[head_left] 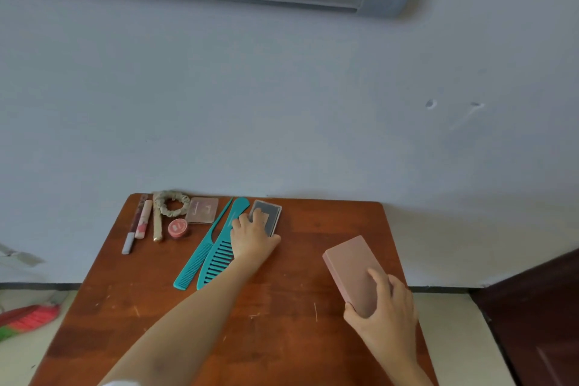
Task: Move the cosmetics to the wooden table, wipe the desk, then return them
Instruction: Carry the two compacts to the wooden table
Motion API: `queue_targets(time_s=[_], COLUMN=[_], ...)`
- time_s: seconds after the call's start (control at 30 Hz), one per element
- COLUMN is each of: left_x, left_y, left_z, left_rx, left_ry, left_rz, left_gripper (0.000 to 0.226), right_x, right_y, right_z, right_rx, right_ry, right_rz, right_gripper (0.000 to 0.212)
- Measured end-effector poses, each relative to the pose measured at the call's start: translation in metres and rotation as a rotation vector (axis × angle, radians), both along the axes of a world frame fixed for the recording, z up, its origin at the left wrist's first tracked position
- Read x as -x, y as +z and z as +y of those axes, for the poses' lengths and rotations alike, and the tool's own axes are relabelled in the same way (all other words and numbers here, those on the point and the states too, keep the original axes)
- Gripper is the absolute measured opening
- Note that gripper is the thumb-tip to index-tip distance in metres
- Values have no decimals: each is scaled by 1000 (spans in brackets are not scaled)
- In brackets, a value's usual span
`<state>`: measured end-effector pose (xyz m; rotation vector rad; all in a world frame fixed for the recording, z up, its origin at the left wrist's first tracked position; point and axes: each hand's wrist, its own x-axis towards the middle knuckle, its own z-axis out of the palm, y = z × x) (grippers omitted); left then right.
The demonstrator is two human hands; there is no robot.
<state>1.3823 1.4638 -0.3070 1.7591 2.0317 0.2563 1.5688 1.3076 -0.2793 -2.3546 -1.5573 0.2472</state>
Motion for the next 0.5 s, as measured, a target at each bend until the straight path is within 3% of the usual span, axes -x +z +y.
queue_targets(time_s=[0.17, 0.27, 0.5], left_x=[-1, 4, 53], left_y=[2, 7, -1], left_z=[4, -11, -105], left_rx=[-47, -50, -15], left_ry=[55, 71, 211], left_rz=[33, 97, 168], left_gripper=[54, 59, 62], right_x=[-23, -19, 25], right_y=[-9, -11, -18], right_z=[21, 36, 73], right_rx=[-1, -25, 27], right_ry=[74, 158, 252], right_rz=[-40, -40, 106], right_gripper=[76, 75, 71])
